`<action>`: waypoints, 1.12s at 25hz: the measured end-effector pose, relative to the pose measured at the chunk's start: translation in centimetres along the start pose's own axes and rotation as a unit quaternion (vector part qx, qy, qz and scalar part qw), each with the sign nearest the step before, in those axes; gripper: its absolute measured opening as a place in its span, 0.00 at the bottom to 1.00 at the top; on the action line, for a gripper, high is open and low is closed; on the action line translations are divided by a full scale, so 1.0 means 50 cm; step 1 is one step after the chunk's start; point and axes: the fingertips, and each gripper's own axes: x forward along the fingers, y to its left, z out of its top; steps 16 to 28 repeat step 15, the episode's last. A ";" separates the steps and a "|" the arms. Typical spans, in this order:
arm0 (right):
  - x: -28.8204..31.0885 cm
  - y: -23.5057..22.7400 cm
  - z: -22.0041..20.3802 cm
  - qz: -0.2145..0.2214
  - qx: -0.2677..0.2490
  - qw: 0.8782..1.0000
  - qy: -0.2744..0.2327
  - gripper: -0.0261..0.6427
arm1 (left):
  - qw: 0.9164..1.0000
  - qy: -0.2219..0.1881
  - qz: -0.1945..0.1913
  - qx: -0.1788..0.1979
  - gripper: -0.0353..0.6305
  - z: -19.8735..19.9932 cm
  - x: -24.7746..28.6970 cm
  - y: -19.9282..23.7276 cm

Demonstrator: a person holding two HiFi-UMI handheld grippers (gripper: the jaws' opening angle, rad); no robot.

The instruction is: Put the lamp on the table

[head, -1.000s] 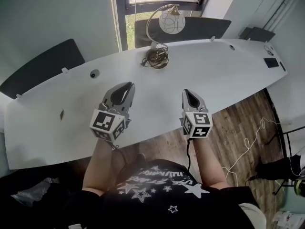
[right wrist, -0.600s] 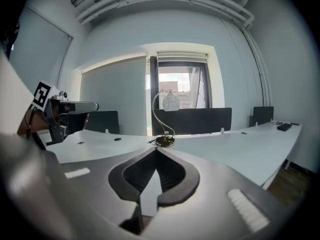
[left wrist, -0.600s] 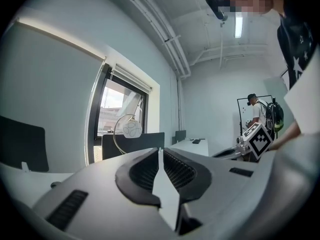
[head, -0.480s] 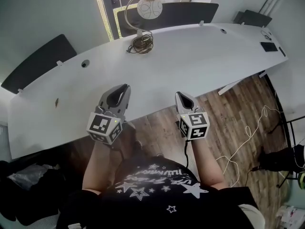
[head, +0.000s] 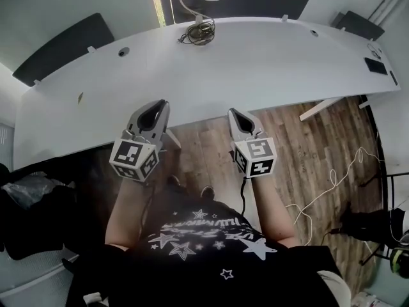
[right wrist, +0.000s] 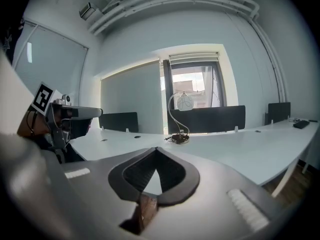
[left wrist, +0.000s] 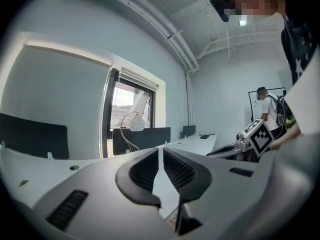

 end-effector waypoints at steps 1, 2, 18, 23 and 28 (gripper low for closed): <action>-0.007 0.004 -0.003 0.003 0.002 1.000 -0.001 0.04 | 1.000 -0.001 0.000 0.002 0.10 -0.001 -0.007 -0.005; -0.015 0.008 -0.006 0.005 0.001 1.000 -0.001 0.04 | 1.000 -0.003 0.001 0.004 0.10 0.001 -0.013 -0.009; 0.010 0.098 -0.042 0.021 -0.001 0.999 0.029 0.04 | 1.000 0.000 -0.001 -0.010 0.10 -0.037 -0.079 0.022; 0.010 0.098 -0.042 0.021 -0.001 0.999 0.029 0.04 | 1.000 0.000 -0.001 -0.010 0.10 -0.037 -0.079 0.022; 0.010 0.098 -0.042 0.021 -0.001 0.999 0.029 0.04 | 1.000 0.000 -0.001 -0.010 0.10 -0.037 -0.079 0.022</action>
